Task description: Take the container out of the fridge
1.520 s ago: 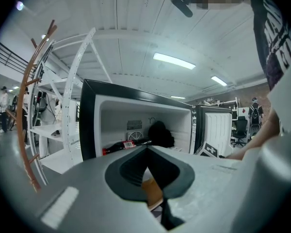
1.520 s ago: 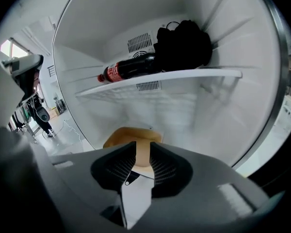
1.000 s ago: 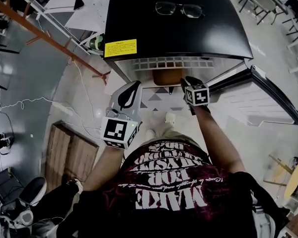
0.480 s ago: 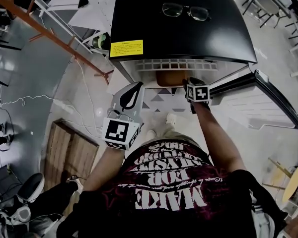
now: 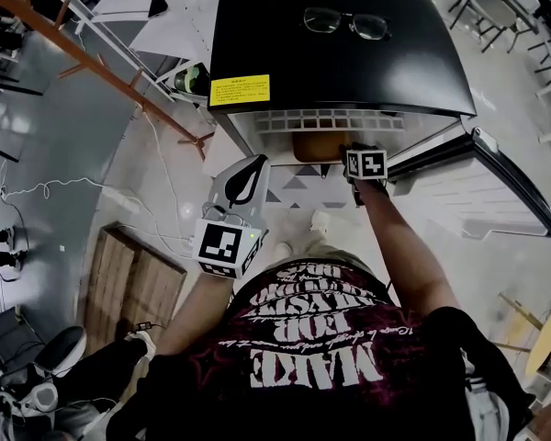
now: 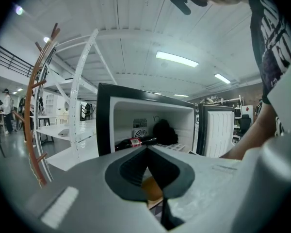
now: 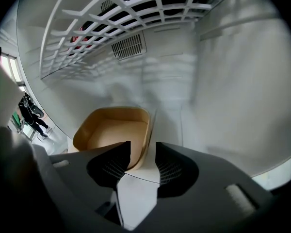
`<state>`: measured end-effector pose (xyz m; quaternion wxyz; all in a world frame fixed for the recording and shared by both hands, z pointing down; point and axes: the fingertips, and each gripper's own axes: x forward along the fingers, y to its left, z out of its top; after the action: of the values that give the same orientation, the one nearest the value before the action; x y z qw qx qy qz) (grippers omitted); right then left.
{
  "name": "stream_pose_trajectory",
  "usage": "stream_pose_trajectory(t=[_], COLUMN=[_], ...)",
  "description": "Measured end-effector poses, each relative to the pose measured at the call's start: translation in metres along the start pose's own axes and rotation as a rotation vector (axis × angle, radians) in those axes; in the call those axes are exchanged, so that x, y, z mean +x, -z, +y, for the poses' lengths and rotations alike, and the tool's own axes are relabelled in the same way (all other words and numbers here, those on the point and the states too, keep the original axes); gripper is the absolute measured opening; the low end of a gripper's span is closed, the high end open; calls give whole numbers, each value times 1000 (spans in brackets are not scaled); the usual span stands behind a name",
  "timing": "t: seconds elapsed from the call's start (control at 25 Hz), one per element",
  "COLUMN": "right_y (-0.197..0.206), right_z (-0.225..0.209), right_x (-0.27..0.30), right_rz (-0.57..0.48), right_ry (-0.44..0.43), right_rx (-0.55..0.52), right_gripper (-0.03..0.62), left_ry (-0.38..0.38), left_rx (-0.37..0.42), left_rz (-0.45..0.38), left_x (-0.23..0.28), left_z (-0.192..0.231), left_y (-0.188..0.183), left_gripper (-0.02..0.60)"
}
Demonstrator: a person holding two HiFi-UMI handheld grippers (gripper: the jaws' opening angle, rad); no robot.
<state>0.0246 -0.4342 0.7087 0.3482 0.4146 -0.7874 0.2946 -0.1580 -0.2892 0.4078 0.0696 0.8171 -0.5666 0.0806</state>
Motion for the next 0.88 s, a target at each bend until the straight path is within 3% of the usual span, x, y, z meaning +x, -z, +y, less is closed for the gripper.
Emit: stream_pose_trajectory(t=[0.56, 0.88], right_y=[16, 35], right_z=[-3, -2], right_x=[5, -2], right_rz=[43, 58], right_ry=[36, 51], right_rx=[24, 51], right_gripper=[189, 139], left_ry=[5, 19], left_rx=[11, 13], left_rz=[4, 3], left_x=[-11, -15], left_z=[-4, -11], left_y=[-1, 1], left_gripper=[0, 0])
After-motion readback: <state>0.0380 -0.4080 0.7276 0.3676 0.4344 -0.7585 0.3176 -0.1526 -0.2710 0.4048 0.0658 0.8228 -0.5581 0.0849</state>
